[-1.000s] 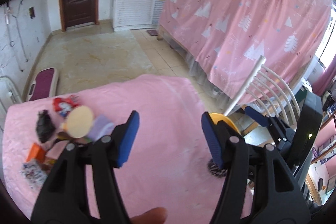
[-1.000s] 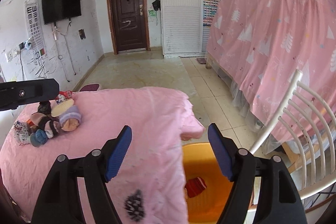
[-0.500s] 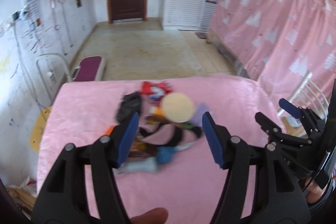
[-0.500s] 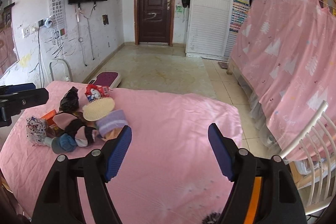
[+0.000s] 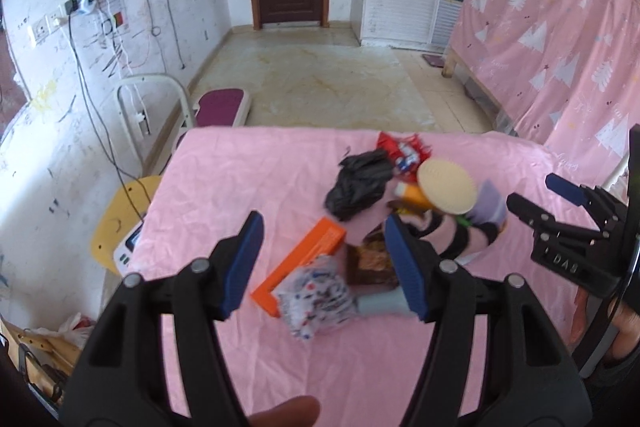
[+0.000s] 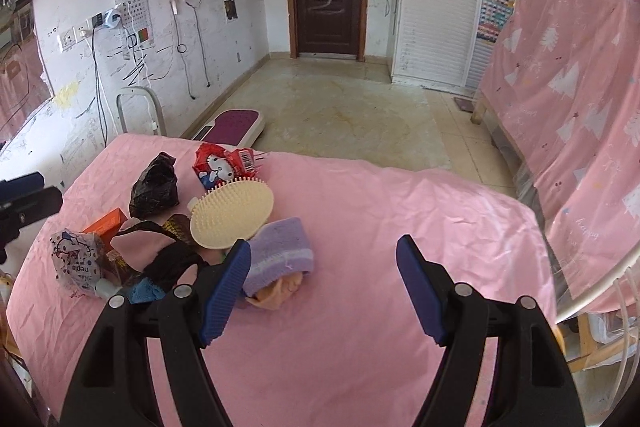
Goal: Collect trash
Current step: 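Grasp the lavender sock with the right tool while the left tool grasps the snack bag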
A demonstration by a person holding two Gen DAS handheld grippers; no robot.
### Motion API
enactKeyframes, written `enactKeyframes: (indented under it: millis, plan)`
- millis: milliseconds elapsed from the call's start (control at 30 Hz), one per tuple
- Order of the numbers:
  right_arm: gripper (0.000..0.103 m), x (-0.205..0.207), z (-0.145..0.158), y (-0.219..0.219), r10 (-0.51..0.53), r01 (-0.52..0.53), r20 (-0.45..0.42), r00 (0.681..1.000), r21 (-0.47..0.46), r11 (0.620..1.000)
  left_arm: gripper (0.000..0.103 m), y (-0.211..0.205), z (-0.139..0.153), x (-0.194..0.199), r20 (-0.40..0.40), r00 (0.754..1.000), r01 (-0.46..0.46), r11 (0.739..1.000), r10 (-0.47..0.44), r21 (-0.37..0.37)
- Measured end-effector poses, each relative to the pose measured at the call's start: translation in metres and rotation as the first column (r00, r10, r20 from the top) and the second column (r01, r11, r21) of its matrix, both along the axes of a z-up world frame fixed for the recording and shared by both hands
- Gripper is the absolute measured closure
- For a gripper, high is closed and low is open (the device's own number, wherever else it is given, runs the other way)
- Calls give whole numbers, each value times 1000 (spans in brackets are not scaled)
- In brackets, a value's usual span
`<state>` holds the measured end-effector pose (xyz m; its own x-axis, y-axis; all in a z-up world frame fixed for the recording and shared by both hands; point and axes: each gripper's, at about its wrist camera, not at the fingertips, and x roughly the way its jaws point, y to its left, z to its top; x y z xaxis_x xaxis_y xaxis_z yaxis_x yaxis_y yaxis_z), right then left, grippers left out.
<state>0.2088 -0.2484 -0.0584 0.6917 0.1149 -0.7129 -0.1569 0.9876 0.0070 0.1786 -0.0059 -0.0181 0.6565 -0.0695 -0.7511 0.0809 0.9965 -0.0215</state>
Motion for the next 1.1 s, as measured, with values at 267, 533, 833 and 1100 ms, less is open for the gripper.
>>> enactKeyframes:
  millis: [267, 533, 833, 1100]
  plan:
    - [38, 17, -13, 7, 32, -31, -48, 998, 32, 999, 45, 5, -28, -1, -61, 998, 6, 1000, -6, -2]
    - [38, 29, -26, 12, 55, -49, -90, 994, 60, 997, 72, 9, -49, -1, -104, 994, 20, 999, -24, -47]
    - [79, 28, -32, 13, 88, -79, -114, 990, 84, 993, 84, -5, -49, -7, -99, 993, 56, 998, -58, -28]
    - [92, 12, -21, 9, 83, -78, -78, 993, 67, 995, 84, -6, -36, -19, -64, 996, 54, 998, -56, -23]
